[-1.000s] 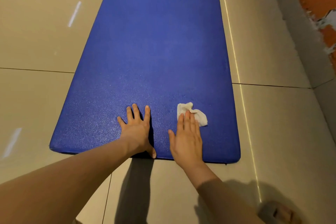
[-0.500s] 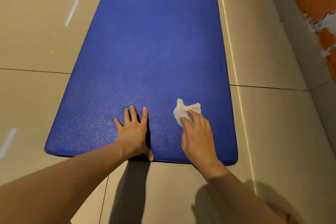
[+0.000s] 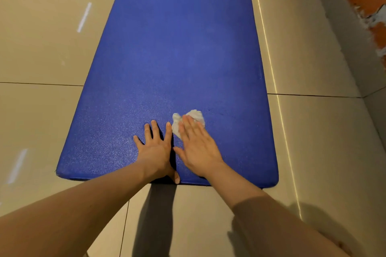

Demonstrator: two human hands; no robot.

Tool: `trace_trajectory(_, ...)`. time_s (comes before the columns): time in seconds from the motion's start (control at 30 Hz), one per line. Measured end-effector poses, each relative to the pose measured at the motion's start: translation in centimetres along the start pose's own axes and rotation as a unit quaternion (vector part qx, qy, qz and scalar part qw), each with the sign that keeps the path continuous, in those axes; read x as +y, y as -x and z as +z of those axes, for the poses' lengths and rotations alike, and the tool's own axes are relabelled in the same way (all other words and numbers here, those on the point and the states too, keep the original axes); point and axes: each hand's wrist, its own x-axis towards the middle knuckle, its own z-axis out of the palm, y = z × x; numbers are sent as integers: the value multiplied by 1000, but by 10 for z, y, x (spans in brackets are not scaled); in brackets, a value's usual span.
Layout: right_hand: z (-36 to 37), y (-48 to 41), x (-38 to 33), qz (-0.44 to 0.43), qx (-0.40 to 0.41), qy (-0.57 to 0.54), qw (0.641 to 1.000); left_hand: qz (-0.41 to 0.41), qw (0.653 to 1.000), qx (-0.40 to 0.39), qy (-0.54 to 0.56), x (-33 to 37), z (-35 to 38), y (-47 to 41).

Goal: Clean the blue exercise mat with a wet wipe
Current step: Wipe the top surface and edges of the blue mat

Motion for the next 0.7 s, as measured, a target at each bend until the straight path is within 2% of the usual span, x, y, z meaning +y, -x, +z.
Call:
trace_trajectory(0.1, -1, 23, 42, 93, 33, -36, 994, 8, 1000, -4, 4, -1, -1, 1)
trace_trajectory(0.2, -6, 55, 83, 214, 42, -26, 976, 11, 1000, -6, 8, -2, -1, 1)
trace_trajectory(0.3, -9, 52, 82, 338, 7, -34, 941, 7, 1000, -7, 3, -1, -1, 1)
trace_trajectory(0.37, -11, 28, 59, 357, 7, -46, 933, 4, 1000, -7, 3, 0, -1, 1)
trace_trajectory(0.43, -13, -2, 28, 298, 17, -58, 953, -2, 1000, -5, -1, 1, 0, 1)
trace_trajectory(0.5, -11, -28, -3, 173, 15, -69, 982, -6, 1000, -4, -5, 1, 0, 1)
trace_trajectory(0.6, -10, -44, -5, 18, 1, -50, 999, -3, 1000, -1, -4, 0, 1, 1)
trace_trajectory(0.67, -12, -35, 28, -15, 10, -34, 999, 0, 1000, -4, -3, -2, 0, 1)
trace_trajectory(0.7, -13, -23, 49, 2, 12, -42, 999, 2, 1000, -4, 0, -3, 0, 1)
